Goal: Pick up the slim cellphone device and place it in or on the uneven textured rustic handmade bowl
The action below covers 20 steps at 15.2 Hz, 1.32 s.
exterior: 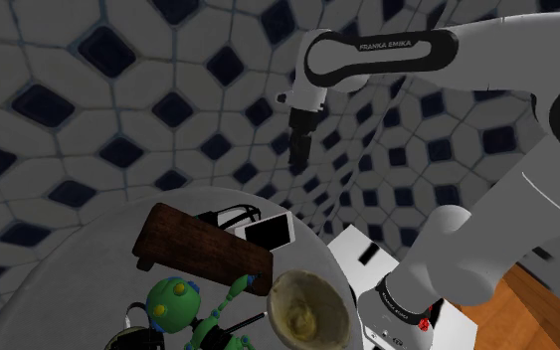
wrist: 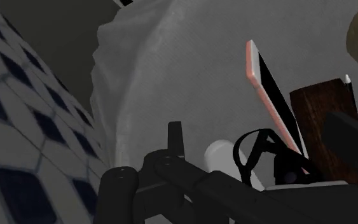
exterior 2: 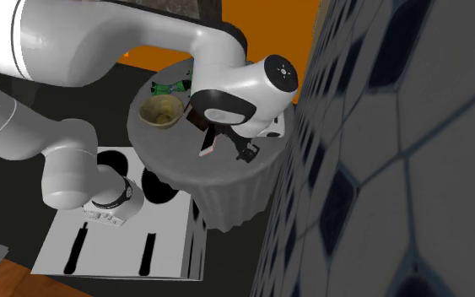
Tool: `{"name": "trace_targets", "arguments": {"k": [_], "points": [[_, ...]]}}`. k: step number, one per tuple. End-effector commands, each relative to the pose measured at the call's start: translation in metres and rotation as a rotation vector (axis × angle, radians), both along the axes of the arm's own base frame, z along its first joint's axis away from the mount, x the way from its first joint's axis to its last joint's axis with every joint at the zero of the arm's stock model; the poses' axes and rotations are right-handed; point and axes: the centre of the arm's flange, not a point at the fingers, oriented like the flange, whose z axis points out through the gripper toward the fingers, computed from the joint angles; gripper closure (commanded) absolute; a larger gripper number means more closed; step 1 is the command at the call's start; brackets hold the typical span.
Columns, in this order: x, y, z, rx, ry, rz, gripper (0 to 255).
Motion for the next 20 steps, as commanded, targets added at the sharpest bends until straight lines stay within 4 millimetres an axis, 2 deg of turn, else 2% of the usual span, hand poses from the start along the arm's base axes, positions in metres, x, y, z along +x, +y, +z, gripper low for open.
{"name": "trace_targets", "arguments": {"k": [1,6,10,18,20], "points": [[0.009,0.019,-0.019,0.047,0.047,0.101,0],[0.019,0.069,-0.072,0.157,0.162,0.339,0],[0.014,0.113,-0.11,0.244,0.254,0.529,0],[-0.012,0.123,-0.144,0.252,0.263,0.546,0],[-0.012,0.123,-0.144,0.252,0.263,0.546,0]]}}
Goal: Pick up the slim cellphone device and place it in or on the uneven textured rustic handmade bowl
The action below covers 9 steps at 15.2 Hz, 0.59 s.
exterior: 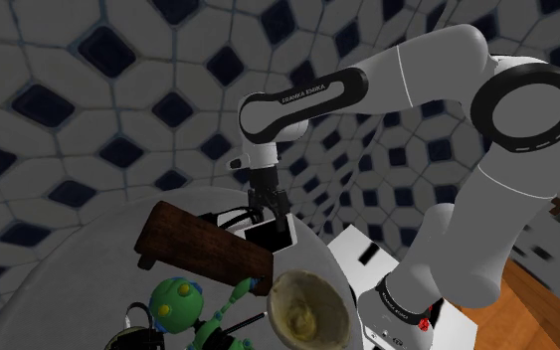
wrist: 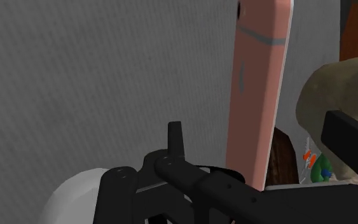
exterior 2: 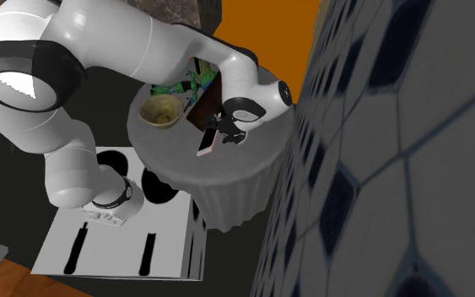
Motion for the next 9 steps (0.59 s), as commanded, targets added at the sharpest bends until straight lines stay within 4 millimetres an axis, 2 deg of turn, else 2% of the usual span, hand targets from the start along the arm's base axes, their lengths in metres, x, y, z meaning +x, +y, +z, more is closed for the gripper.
{"name": "trace_targets", "arguments": {"k": [1,6,7,9], "points": [[-0.0019,0.001,-0.002,0.0,0.0,0.0,0],[-0.0019,0.001,-0.002,0.0,0.0,0.0,0],[-0.0019,0.0011,-0.002,0.0,0.0,0.0,255],[-0.002,0.0011,-0.002,0.0,0.0,0.0,255]]}}
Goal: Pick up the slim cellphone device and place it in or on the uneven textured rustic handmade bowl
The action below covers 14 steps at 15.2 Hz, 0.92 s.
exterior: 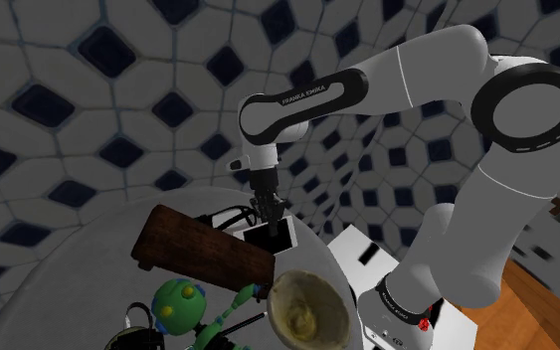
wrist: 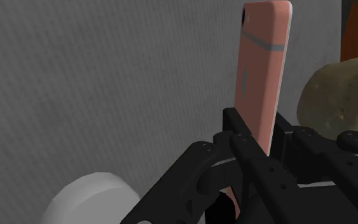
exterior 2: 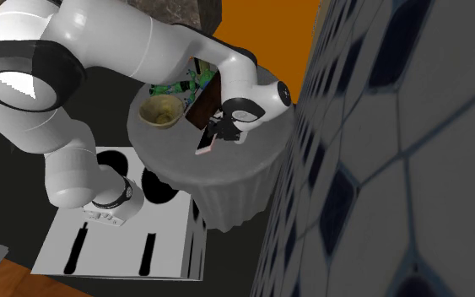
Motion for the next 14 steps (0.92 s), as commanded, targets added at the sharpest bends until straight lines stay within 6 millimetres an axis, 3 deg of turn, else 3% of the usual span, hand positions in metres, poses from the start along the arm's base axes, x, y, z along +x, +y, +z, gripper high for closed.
{"name": "trace_targets", "arguments": {"k": [1,7,14], "points": [[0.0,0.0,0.0,0.0,0.0,0.0,255],[0.0,0.0,0.0,0.0,0.0,0.0,255],[0.0,0.0,0.037,0.0,0.0,0.0,255]]}}
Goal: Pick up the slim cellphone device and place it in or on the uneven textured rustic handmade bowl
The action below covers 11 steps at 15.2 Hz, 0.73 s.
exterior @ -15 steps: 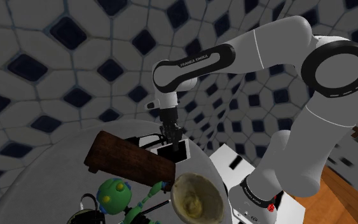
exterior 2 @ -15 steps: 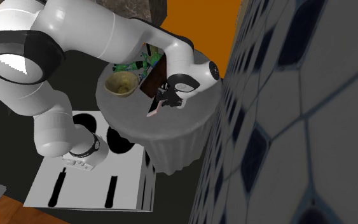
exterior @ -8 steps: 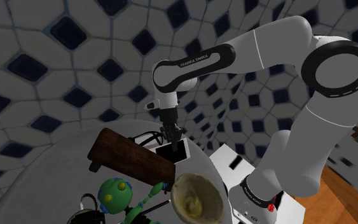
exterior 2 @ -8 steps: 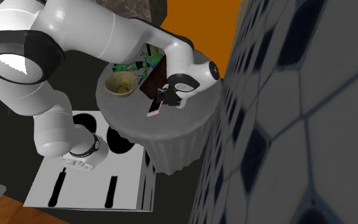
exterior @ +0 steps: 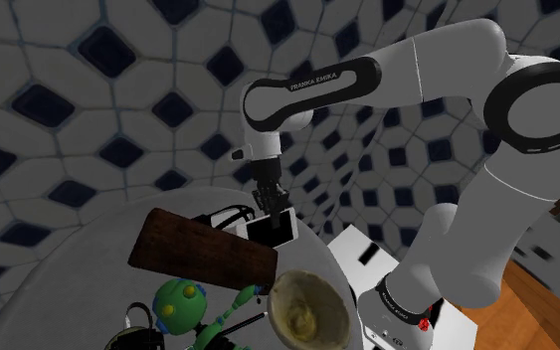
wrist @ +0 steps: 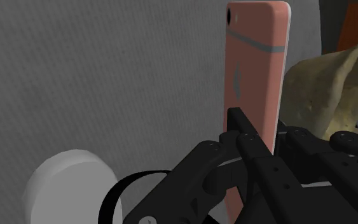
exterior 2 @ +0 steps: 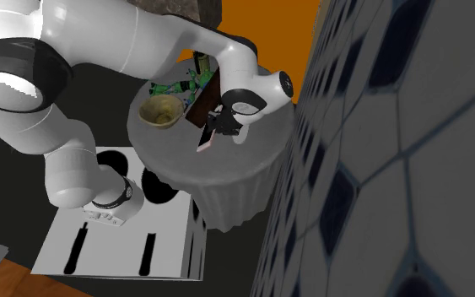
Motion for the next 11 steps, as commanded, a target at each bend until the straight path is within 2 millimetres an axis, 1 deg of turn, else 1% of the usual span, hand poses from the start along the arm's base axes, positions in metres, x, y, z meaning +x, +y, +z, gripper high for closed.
{"name": "trace_targets", "arguments": {"k": [1,11], "points": [[0.0,0.0,0.011,0.0,0.0,0.001,255],[0.0,0.0,0.063,0.0,0.0,0.001,255]]}}
